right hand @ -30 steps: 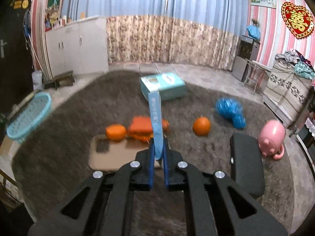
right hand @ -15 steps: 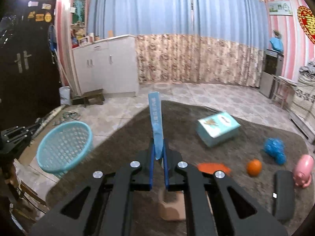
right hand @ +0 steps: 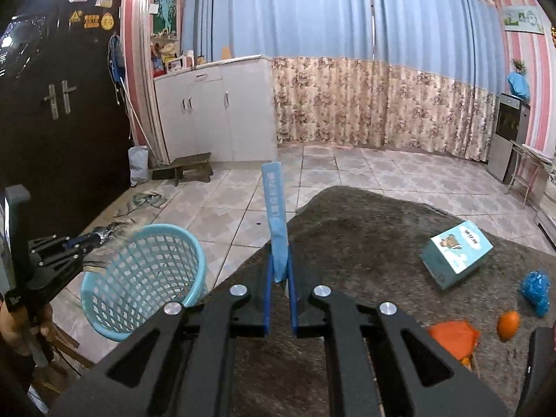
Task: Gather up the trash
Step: 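Carry the snack bag into the basket and open the left tool while the right tool carries the booklet, then lower the booklet over the basket and open the right tool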
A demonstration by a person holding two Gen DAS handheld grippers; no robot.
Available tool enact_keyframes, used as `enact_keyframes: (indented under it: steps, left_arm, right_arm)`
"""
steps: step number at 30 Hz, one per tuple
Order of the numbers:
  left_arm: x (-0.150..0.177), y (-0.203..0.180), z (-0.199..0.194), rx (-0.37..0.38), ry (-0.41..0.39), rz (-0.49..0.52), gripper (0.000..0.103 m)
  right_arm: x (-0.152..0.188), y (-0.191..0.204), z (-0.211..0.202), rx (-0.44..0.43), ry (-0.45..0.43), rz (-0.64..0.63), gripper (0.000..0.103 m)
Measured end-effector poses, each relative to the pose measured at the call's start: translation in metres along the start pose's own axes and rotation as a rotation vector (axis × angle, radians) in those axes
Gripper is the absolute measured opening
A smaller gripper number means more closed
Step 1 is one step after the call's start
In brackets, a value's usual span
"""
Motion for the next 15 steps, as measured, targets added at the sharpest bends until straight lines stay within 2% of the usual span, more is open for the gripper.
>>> enact_keyframes:
  steps: [1,2,3,6,10,15]
  left_arm:
    - [-0.001,0.002,0.001,0.003,-0.002,-0.005,0.032]
    - [0.001,0.004,0.001,0.004,-0.006,-0.007,0.041]
    - [0.0,0.006,0.0,-0.004,-0.018,-0.006,0.056]
    - [-0.002,0.01,-0.003,-0.01,-0.042,-0.007,0.064]
    - [-0.005,0.022,-0.007,-0.038,-0.059,-0.041,0.08]
    - [-0.01,0.038,-0.012,-0.06,-0.071,-0.083,0.086]
  right_arm:
    - [0.001,0.001,0.002,-0.001,0.005,0.001,0.008]
    - [0.003,0.002,0.005,-0.001,0.01,0.002,0.008]
    - [0.004,0.003,0.007,-0.001,0.014,0.003,0.008]
    - [0.005,0.008,0.014,-0.005,0.025,0.006,0.008]
    - [0.005,0.015,0.021,-0.02,0.031,0.001,0.008]
    - [-0.004,0.039,0.033,-0.093,0.018,0.024,0.008]
Point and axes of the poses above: each gripper's, at about its wrist camera, not at the fingertips, and z roughly the way its jaws point, y to its left, x to its underside, the point moved 2 cm from there along z, roughly the way its jaws point, and after that the axes turned 7 degrees about -y, right-handed, at the moved point
